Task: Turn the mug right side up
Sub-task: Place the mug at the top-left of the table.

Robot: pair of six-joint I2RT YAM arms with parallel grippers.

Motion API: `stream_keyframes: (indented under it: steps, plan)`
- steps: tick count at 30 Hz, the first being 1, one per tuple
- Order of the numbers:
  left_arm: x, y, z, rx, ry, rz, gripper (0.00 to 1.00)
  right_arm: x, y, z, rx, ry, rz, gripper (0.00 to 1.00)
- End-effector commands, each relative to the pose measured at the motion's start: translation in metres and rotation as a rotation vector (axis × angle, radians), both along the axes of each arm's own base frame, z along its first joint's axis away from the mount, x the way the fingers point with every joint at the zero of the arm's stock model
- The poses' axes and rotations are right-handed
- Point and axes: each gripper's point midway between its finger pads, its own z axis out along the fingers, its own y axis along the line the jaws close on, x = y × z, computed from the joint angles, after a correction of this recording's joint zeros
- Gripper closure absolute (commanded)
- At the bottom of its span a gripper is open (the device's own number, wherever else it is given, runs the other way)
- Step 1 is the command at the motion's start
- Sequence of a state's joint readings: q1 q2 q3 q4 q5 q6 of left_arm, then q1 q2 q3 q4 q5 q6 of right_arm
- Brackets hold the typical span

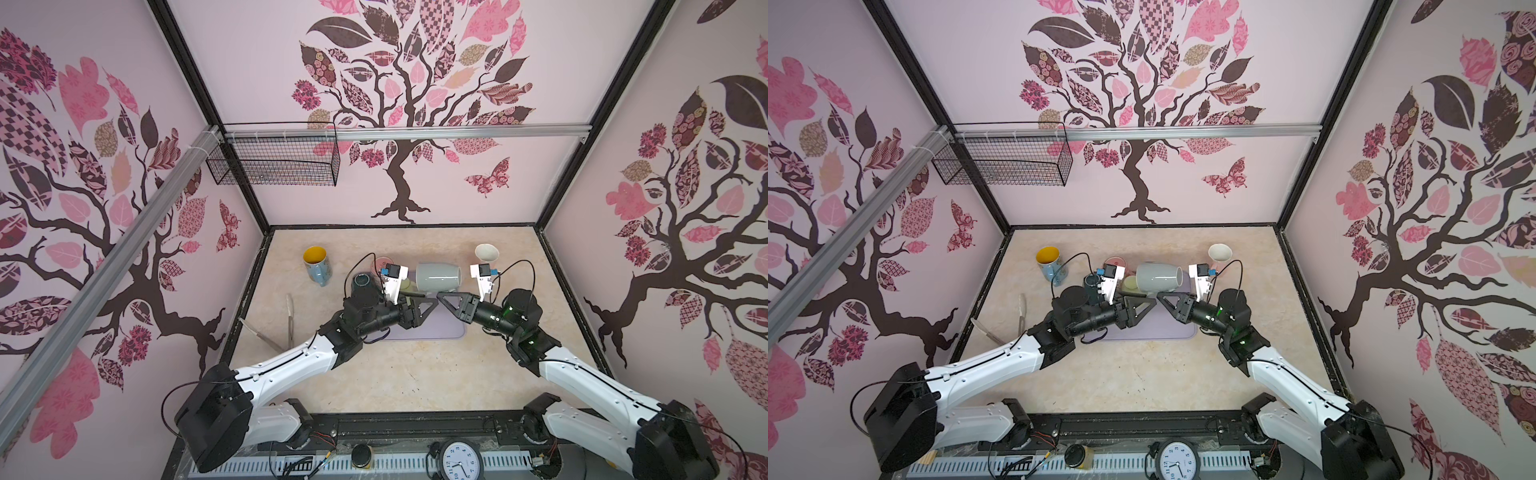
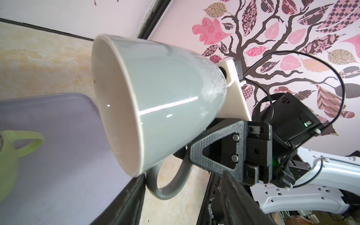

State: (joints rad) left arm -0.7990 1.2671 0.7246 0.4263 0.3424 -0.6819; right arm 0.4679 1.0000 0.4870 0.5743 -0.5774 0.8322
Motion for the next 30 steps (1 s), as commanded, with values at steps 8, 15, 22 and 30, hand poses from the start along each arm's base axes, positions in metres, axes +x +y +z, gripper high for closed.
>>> stream_keyframes:
  steps: [8,15,22,30]
  plan:
    - [0.003,-0.015,0.022,-0.077,-0.012,-0.040,0.41,-0.007,-0.005,0.040,0.053,-0.156,-0.002,1.00]
    - [0.005,-0.020,0.026,-0.101,0.000,-0.046,0.42,-0.008,-0.005,0.037,0.052,-0.156,0.000,1.00]
    - [0.004,-0.020,0.031,-0.120,-0.008,-0.054,0.53,-0.005,-0.004,0.027,0.036,-0.144,-0.004,1.00]
    - [0.002,-0.019,0.036,-0.141,-0.010,-0.059,0.61,0.000,-0.001,0.016,0.006,-0.134,-0.002,1.00]
